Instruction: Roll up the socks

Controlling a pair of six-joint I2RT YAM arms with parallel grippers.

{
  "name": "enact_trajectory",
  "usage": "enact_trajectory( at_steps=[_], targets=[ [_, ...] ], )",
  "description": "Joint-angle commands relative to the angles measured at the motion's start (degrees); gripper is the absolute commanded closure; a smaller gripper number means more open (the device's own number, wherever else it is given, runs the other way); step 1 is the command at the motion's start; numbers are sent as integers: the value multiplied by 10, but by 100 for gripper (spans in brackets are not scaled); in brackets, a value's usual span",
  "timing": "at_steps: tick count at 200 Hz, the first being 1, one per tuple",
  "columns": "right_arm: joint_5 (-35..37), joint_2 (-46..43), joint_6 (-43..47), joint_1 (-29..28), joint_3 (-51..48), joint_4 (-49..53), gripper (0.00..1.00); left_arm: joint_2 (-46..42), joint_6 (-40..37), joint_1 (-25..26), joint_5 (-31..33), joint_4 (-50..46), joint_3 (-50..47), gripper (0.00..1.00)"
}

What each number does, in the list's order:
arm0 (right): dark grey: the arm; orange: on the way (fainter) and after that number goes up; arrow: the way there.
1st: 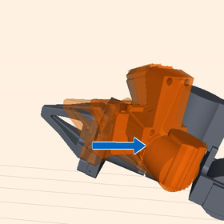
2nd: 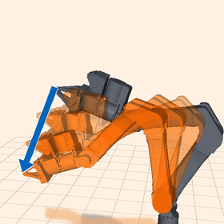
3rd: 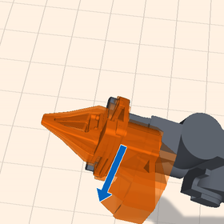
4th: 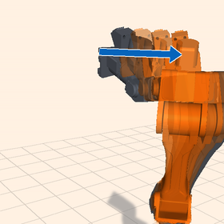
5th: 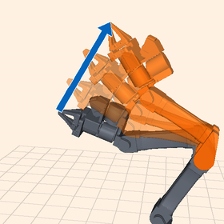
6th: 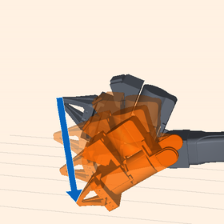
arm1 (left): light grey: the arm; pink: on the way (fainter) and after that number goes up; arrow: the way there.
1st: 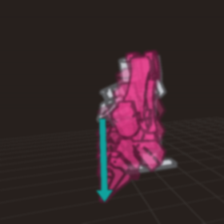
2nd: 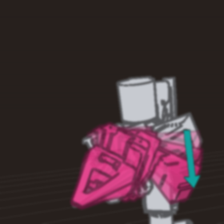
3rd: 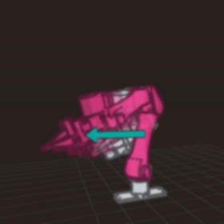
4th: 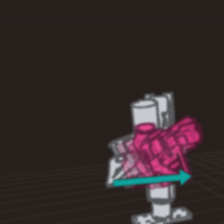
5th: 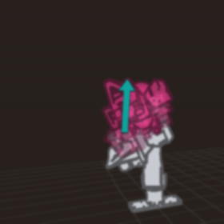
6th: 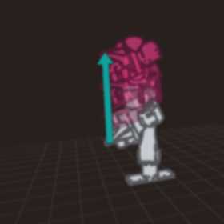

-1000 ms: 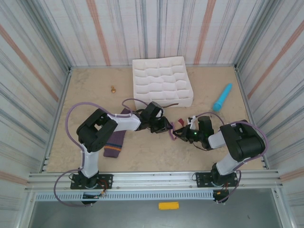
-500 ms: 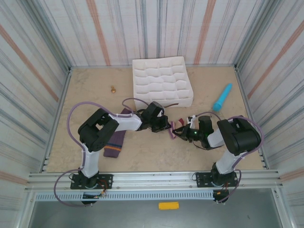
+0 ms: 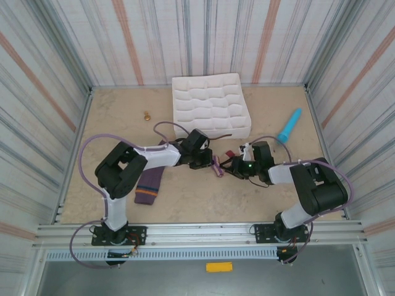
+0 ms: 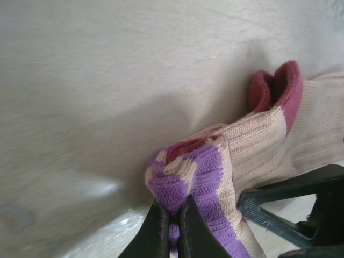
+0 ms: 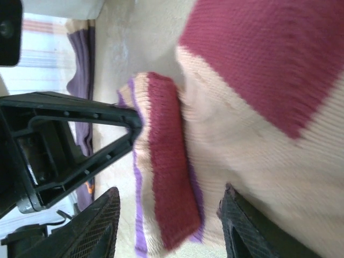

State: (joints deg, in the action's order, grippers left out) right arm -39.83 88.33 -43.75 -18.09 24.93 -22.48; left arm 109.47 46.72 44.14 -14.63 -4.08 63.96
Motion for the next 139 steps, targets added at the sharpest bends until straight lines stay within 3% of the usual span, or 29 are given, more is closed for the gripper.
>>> enact_trajectory(
  at_steps=[1, 39, 89, 111, 139],
  targets=[
    [57, -3, 43, -8, 21, 109, 45, -40, -35, -21, 43, -66, -29, 100],
    [78, 18, 56, -11, 50, 124, 46, -61, -43, -26, 25, -51, -45, 100],
    [87, 82, 65, -23, 92, 98, 48, -90, 1, -26, 53, -69, -79, 100],
    [117, 45, 91, -50, 91, 118, 47, -97, 19, -26, 59, -86, -85, 100],
    [209, -36, 156, -115, 87, 186, 44, -97, 25, -25, 67, -111, -84, 100]
  ],
)
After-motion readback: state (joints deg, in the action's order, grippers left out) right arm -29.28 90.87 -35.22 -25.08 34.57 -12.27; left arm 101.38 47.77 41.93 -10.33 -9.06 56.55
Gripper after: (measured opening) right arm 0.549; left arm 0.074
